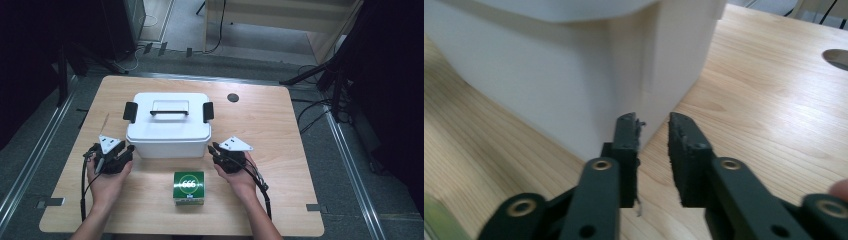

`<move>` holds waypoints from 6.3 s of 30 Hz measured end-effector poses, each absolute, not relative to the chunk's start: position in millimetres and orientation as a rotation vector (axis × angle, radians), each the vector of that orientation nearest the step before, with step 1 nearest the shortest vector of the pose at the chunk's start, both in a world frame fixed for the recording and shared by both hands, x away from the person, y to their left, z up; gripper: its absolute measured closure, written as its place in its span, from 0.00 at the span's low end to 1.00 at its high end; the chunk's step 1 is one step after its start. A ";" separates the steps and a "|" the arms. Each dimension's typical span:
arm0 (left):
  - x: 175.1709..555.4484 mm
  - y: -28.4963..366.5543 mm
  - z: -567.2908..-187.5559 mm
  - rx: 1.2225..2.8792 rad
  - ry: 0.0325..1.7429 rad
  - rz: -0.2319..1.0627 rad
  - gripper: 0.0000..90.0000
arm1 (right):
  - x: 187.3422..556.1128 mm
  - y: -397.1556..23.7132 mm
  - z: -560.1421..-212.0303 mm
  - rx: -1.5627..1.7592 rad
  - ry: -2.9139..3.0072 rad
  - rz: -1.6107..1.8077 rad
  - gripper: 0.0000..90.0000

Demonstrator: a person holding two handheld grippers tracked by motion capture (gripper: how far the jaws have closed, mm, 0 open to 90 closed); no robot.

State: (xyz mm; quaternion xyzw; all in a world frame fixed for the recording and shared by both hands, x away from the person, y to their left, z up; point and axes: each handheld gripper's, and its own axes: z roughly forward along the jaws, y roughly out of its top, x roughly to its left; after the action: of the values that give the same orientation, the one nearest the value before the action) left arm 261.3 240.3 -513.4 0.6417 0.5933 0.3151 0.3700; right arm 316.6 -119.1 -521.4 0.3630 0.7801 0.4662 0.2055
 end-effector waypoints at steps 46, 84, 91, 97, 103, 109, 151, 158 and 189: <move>209.6 308.5 -552.9 1.623 1.634 0.773 0.00 | 358.4 -140.0 -381.2 0.504 2.459 0.971 0.21; 213.3 308.8 -553.4 1.657 1.639 0.736 0.00 | 394.4 -35.8 -353.3 0.134 2.685 0.626 0.67; 213.4 309.5 -553.3 1.653 1.643 0.727 0.00 | 400.0 -25.5 -350.1 0.115 2.704 0.630 0.74; 213.7 309.6 -553.5 1.654 1.644 0.721 0.00 | 401.9 -17.0 -351.2 0.069 2.713 0.602 0.77; 213.9 310.0 -553.5 1.655 1.644 0.714 0.00 | 402.9 -2.0 -352.2 0.002 2.735 0.558 0.81; 214.2 310.3 -553.5 1.657 1.644 0.710 0.00 | 402.8 10.7 -353.3 -0.047 2.746 0.489 0.84; 217.3 312.3 -553.9 1.656 1.653 0.684 0.00 | 398.1 54.8 -340.5 -0.171 2.718 0.316 0.95; 216.7 312.1 -553.6 1.658 1.650 0.691 0.00 | 396.0 48.5 -325.2 -0.174 2.700 0.353 0.95; 215.7 312.0 -553.4 1.642 1.653 0.712 0.00 | 397.6 -43.3 -295.6 -0.038 2.648 0.320 0.95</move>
State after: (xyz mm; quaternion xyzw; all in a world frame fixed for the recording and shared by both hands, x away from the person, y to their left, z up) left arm 215.7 312.0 -553.4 0.6325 0.6368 0.2742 0.3452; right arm 397.6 -43.3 -295.6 -0.0138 0.9649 0.1166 0.2348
